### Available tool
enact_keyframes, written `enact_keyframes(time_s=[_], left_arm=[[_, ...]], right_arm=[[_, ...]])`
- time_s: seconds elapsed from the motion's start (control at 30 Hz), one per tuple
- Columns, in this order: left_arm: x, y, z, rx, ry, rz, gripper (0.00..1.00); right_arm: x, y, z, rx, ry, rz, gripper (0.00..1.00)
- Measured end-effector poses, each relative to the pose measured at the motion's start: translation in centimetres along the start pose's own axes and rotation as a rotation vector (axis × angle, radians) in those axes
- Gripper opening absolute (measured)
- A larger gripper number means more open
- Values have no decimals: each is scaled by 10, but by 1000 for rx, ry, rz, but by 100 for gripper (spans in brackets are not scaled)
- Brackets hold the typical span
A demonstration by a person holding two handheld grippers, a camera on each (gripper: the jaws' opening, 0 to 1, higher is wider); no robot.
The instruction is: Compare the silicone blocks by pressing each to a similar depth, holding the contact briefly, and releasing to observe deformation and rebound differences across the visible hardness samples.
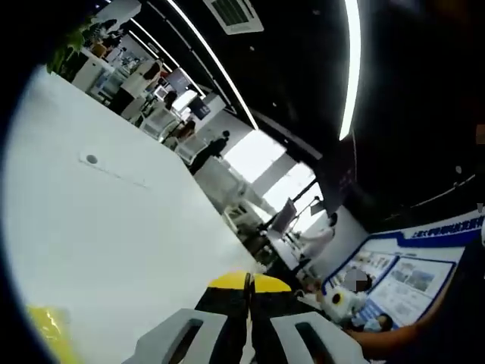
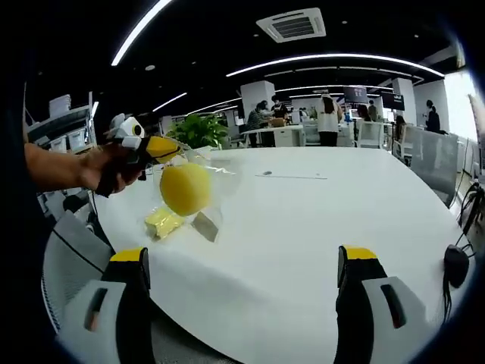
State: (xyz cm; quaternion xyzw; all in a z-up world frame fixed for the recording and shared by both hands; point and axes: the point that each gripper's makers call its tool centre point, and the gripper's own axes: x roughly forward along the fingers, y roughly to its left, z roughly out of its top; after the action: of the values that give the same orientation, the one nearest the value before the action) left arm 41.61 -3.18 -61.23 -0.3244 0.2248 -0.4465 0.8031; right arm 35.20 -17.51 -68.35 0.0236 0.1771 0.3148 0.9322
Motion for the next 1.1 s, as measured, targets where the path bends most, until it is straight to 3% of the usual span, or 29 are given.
enact_keyframes(time_s=[0.13, 0.53, 0.67, 0.9, 0.97, 1.03, 1.07, 1.1], left_arm=[[3, 8, -13, -19, 36, 14, 0], [1, 28, -38, -43, 52, 52, 0], [-1, 32, -38, -33, 45, 57, 0], [-4, 49, -36, 69, 48, 95, 0], [-5, 56, -33, 122, 50, 117, 0], [-6, 64, -31, 136, 51, 147, 0], [-8, 76, -28, 152, 47, 194, 0], [-8, 76, -29, 138, 48, 187, 0]], right_arm=[[2, 4, -4, 14, 9, 11, 97], [5, 8, -6, 19, 19, 26, 97], [5, 10, -8, 21, 26, 33, 97], [4, 10, -8, 27, 27, 31, 97], [4, 11, -8, 31, 27, 34, 97], [4, 11, -8, 30, 28, 33, 97], [4, 11, -8, 32, 26, 32, 97], [3, 11, -8, 35, 25, 33, 97]])
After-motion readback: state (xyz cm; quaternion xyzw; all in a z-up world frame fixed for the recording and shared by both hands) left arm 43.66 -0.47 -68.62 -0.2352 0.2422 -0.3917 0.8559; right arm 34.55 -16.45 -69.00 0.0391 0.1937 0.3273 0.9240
